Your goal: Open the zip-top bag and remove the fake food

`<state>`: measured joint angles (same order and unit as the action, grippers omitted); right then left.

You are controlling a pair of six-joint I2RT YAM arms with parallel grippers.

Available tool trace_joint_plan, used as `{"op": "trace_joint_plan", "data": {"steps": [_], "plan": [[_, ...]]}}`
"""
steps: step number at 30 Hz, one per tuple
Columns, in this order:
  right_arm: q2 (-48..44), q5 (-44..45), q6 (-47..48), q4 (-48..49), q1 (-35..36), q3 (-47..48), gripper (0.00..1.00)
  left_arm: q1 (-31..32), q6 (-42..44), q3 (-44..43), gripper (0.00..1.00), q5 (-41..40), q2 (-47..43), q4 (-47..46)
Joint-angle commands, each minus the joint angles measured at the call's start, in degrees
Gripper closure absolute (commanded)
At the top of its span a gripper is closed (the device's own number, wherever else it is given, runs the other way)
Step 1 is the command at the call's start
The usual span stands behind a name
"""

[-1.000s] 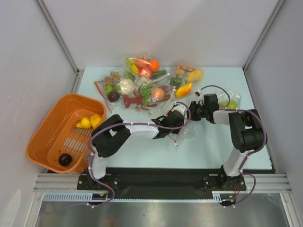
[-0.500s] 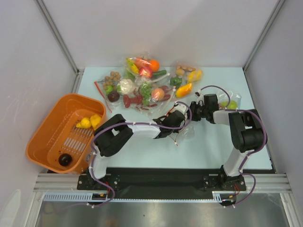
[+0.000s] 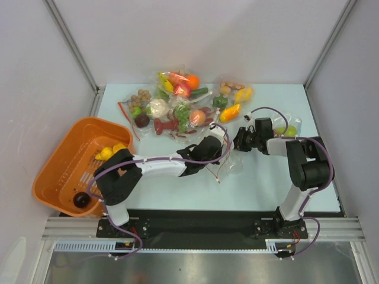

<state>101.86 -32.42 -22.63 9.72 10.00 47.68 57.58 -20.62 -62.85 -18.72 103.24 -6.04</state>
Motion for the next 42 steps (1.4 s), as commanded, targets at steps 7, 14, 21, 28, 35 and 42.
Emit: {"op": "trace_joint_plan", "data": {"steps": [7,14,21,28,35,42], "plan": [[-1.2,-0.1,0.8,0.8,-0.5,-0.6,0.81,0.9,-0.6,4.8,0.92,3.4,-9.3,0.2],[-0.6,-0.4,0.5,1.4,-0.9,-0.8,0.81,0.7,1.5,7.8,0.92,8.8,-19.0,1.9],[-0.4,-0.7,0.6,1.9,-1.0,-1.2,0.81,-3.2,0.1,11.8,0.92,17.6,-29.0,3.0],[-1.3,-0.9,0.6,1.6,-1.2,-1.4,0.81,-12.7,0.8,14.9,0.92,16.4,-38.5,8.8],[-1.1,-1.5,0.2,2.2,-1.2,-1.7,0.81,-26.3,0.5,14.7,0.97,9.5,-45.1,17.7],[-0.6,-2.1,0.4,2.1,-1.4,-1.5,0.81,-41.1,-1.4,19.4,1.00,6.4,-51.9,19.1]]}}
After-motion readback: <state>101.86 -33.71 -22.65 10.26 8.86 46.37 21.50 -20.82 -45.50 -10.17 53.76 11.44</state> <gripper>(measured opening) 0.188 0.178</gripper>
